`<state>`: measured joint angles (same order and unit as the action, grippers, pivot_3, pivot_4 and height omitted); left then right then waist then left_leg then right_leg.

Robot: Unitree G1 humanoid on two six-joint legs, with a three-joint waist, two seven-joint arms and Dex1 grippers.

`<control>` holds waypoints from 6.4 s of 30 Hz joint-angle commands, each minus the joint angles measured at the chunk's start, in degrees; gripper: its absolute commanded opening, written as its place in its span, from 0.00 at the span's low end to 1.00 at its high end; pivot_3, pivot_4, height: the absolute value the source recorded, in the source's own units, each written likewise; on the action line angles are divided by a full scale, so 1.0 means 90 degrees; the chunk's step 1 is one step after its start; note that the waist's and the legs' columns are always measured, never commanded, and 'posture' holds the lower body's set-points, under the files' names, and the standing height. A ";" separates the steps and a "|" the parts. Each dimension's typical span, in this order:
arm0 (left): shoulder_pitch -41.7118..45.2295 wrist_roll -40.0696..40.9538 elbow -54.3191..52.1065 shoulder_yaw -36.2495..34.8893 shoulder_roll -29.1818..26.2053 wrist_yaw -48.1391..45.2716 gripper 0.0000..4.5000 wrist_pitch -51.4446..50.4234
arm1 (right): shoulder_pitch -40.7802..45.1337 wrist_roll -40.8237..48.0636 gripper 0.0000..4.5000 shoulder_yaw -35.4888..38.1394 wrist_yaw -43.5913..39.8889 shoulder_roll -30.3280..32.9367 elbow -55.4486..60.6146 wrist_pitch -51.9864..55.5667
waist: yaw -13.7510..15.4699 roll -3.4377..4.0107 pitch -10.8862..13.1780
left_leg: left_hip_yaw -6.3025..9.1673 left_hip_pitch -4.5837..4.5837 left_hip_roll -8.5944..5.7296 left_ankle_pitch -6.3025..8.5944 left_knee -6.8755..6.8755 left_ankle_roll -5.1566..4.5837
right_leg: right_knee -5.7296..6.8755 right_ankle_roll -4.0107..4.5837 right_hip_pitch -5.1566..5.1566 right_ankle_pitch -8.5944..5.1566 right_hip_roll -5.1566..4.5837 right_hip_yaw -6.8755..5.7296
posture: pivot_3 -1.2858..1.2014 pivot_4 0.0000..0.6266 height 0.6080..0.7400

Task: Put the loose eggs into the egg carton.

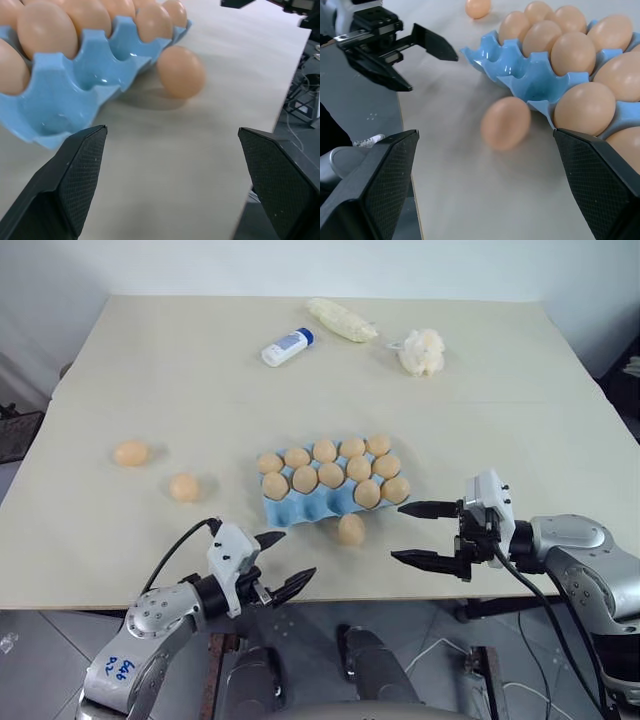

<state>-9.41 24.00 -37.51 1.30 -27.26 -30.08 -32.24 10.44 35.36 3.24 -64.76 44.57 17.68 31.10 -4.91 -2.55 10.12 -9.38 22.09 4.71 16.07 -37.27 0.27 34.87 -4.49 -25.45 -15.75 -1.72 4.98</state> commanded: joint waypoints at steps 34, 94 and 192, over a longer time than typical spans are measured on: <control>0.0941 0.1510 0.2728 -0.1964 -0.1005 -0.3924 0.99 0.2777 | -0.1020 -0.0716 1.00 -0.0124 0.2542 -0.1160 0.1108 0.0147 | -0.0003 -0.0013 -0.0009 | 0.0002 0.0001 0.0004 0.0017 0.0008 0.0036 | -0.0002 0.0006 -0.0004 -0.0003 0.0005 -0.0005 | 0.52 0.24 1.00; 0.1528 0.1547 0.3572 -0.1899 -0.0836 -0.4459 1.00 0.3130 | 0.0526 -0.1190 0.92 -0.1760 0.3441 -0.1665 0.1000 0.2026 | -0.0002 -0.0017 -0.0012 | 0.0003 0.0009 0.0011 0.0007 0.0016 0.0017 | -0.0011 0.0008 -0.0011 -0.0004 0.0009 -0.0012 | 0.52 0.24 1.00; -0.0646 -0.0152 -0.1119 -0.2965 0.1010 0.2755 1.00 0.0351 | 0.1867 -0.0217 1.00 0.0844 -0.2344 0.0028 -0.3663 -0.2269 | -0.0005 -0.0012 -0.0007 | -0.0019 -0.0001 0.0002 0.0010 -0.0001 0.0003 | -0.0021 -0.0021 0.0000 0.0015 0.0000 0.0013 | 0.52 0.24 1.00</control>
<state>-14.23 21.53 -43.51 -23.80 -18.48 -5.40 -29.04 27.48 31.81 8.16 -84.27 43.14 -17.40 10.36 -4.95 -2.66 10.05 -9.55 22.08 4.73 16.16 -37.26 0.30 34.66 -4.68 -25.45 -15.62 -1.72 5.09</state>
